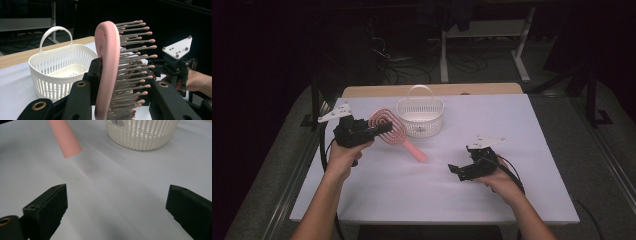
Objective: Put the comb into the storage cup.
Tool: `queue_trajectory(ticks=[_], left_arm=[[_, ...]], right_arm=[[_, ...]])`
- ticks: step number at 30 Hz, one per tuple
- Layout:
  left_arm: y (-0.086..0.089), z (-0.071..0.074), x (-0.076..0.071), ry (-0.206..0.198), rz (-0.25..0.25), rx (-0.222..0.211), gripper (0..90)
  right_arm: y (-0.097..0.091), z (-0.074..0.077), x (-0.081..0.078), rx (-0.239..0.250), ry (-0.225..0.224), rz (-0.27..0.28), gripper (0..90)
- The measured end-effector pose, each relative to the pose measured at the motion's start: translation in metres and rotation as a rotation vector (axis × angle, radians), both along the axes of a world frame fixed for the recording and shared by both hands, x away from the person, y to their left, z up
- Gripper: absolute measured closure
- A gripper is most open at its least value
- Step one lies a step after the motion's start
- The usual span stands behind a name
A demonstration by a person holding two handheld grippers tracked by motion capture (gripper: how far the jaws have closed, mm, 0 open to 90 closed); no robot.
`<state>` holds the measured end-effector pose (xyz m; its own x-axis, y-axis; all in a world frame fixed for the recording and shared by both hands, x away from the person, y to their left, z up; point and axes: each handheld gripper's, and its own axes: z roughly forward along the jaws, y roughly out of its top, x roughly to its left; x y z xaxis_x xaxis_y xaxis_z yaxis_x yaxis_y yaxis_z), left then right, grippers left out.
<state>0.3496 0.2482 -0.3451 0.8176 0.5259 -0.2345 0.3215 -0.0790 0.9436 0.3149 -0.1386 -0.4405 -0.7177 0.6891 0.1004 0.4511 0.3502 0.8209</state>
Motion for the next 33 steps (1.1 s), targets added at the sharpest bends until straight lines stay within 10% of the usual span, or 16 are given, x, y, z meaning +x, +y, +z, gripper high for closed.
queue_trajectory(ticks=[33], left_arm=[[-0.007, 0.018, 0.015, -0.044, -0.044, -0.055, 65.4]], right_arm=[[-0.050, -0.021, -0.028, -0.001, 0.033, -0.041, 0.0]])
